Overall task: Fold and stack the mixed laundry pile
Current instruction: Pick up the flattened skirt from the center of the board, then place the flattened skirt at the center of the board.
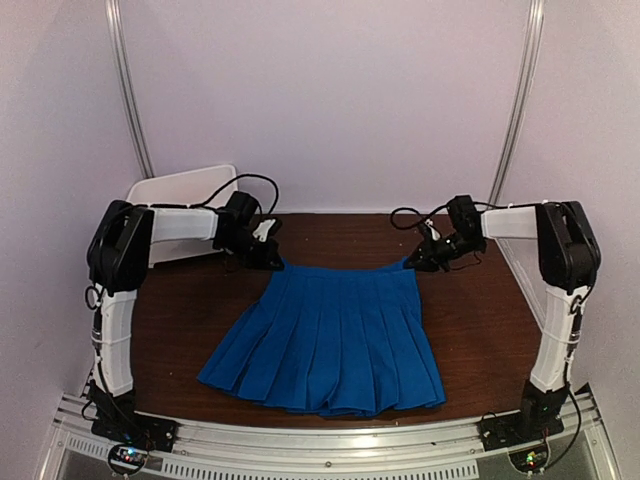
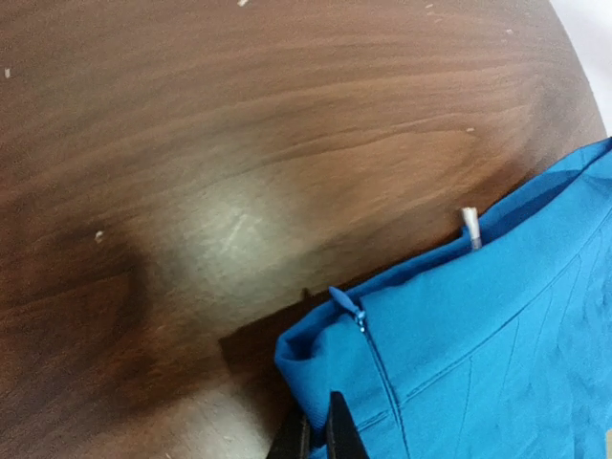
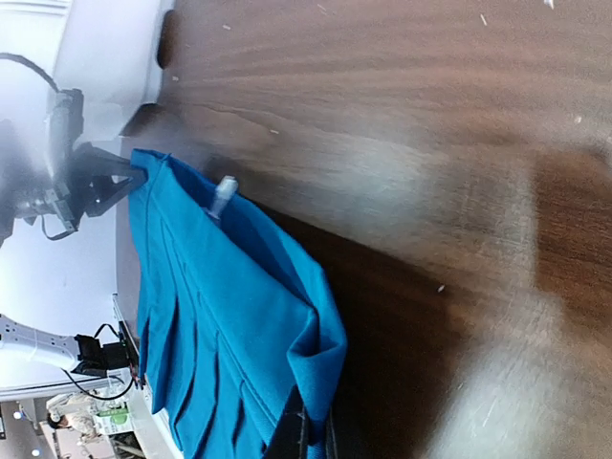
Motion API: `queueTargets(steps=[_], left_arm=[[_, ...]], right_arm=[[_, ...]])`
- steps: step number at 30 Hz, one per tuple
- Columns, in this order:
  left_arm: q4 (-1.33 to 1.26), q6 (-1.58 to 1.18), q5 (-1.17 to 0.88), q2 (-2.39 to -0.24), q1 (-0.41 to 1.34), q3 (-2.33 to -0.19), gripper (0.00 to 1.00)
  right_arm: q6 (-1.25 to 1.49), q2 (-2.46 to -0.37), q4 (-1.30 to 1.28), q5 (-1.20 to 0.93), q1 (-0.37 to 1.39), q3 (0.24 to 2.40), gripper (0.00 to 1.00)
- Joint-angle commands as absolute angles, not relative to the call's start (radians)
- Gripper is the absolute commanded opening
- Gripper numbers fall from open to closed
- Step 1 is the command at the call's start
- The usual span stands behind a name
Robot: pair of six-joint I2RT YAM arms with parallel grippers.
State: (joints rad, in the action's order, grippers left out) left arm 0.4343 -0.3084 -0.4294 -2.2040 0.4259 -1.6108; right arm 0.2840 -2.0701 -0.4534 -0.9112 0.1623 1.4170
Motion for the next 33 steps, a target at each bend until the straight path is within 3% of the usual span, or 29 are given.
queueTargets(steps=[1, 11, 25, 29, 33], left_arm=[[0.450, -0.239, -0.366, -2.015, 0.430, -1.691, 0.00], [0.423, -0.191, -0.410, -1.795, 0.440, -1.850, 0.00], [0.371, -0.106, -0.454, -1.293, 0.590, -1.590, 0.00], [0.409, -0.131, -0.439, -1.292, 0.591, -1.610, 0.00], [0.451, -0.126, -0.395, -1.437, 0.591, -1.671, 0.00]], right_arm=[[0.285, -1.815, -0.433, -0.836, 0.139, 1.384, 0.00], [0.305, -1.602, -0.471, -0.715, 0.140, 1.635, 0.00], [0.310, -1.172, -0.714, -0.515, 0.405, 1.665, 0.00], [0.361, -1.153, -0.767, -0.499, 0.408, 1.707, 0.00], [0.342, -1.243, -0.819, -0.445, 0.405, 1.687, 0.00]])
